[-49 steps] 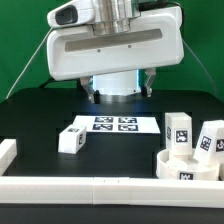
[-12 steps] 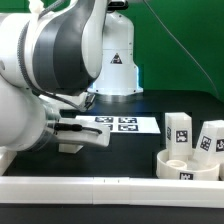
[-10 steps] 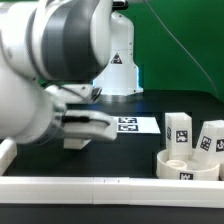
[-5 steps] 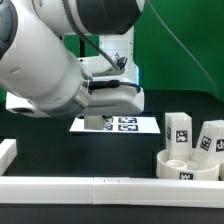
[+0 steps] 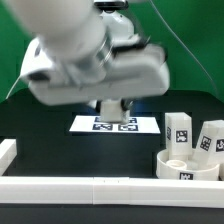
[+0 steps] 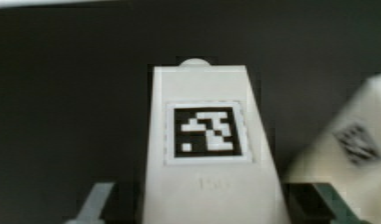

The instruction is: Assemble stool

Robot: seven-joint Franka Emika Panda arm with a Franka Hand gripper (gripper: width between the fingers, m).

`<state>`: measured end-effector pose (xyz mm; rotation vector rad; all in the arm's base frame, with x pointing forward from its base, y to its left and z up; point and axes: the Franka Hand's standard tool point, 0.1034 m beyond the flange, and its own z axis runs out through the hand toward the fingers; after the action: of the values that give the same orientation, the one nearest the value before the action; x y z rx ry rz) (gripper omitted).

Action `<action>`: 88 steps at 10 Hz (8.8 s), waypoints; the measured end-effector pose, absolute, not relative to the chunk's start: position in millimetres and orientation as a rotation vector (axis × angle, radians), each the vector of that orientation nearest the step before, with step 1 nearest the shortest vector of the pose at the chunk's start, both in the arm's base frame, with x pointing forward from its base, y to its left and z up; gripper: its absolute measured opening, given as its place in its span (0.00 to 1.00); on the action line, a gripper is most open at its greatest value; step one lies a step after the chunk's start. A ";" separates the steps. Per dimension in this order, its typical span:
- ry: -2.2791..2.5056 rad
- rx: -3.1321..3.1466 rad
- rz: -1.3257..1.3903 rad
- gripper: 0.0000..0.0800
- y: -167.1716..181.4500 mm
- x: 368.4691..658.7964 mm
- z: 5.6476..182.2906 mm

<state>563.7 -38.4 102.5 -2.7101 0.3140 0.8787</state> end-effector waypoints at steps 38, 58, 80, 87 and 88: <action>-0.122 -3.089 -0.338 0.43 56.0 620.3 101.6; -0.116 -3.089 -0.325 0.81 49.7 614.6 110.7; 0.365 -3.041 -0.044 0.42 48.8 616.1 85.6; 1.142 -2.803 -0.081 0.42 77.0 619.5 85.0; 1.207 -2.773 -0.076 0.42 77.3 619.4 85.0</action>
Offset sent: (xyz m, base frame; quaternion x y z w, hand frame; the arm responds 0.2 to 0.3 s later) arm 0.0000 0.0000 0.0000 0.0000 0.1938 0.0000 0.9810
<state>619.4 77.3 85.0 -2.7726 1.2075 -0.0755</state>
